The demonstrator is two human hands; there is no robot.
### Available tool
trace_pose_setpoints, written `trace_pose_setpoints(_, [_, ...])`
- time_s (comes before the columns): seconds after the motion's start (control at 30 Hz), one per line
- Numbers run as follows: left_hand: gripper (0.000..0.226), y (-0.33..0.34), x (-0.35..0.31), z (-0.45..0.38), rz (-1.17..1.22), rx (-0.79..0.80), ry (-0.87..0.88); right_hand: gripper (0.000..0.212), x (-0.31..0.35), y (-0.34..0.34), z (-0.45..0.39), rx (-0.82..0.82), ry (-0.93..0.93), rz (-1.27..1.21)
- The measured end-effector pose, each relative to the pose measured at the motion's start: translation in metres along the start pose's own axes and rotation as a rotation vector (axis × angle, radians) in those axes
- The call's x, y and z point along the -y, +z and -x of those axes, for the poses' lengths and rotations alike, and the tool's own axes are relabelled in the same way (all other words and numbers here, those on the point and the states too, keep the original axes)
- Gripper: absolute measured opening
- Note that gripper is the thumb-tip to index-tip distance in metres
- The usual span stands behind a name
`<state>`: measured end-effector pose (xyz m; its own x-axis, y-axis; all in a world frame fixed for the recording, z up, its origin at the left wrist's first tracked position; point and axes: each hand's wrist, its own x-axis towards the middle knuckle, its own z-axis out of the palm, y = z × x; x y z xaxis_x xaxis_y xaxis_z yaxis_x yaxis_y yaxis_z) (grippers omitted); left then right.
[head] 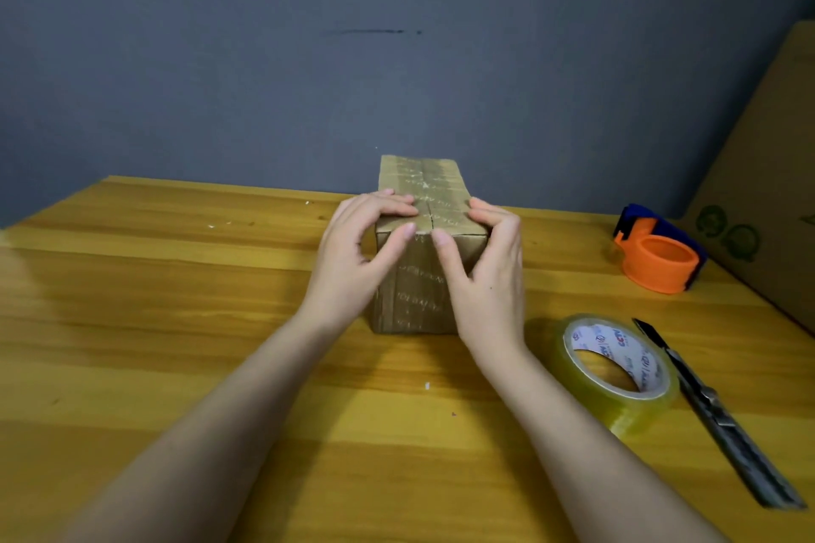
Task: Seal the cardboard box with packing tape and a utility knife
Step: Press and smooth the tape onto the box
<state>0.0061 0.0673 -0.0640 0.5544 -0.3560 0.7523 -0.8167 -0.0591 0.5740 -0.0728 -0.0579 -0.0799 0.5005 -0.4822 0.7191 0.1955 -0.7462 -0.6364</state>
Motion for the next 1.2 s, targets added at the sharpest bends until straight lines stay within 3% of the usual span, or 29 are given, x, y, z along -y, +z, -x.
trace_pose_setpoints(0.6, [0.056,0.000,0.013,0.010,-0.185,0.105,0.151,0.060,-0.016,-0.008,0.007,0.082,-0.134,0.041])
trace_pose_setpoints(0.83, [0.072,-0.002,0.013,0.009,-0.211,0.157,0.174,0.066,-0.019,-0.014,0.010,0.159,-0.094,-0.039])
trace_pose_setpoints(1.03, [0.046,0.009,-0.014,0.008,-0.085,-0.021,-0.047,0.041,-0.015,-0.014,0.008,0.097,-0.025,-0.160])
trace_pose_setpoints(1.2, [0.039,0.018,-0.020,0.004,-0.222,-0.107,-0.090,0.033,-0.009,-0.010,0.002,0.026,0.004,-0.113])
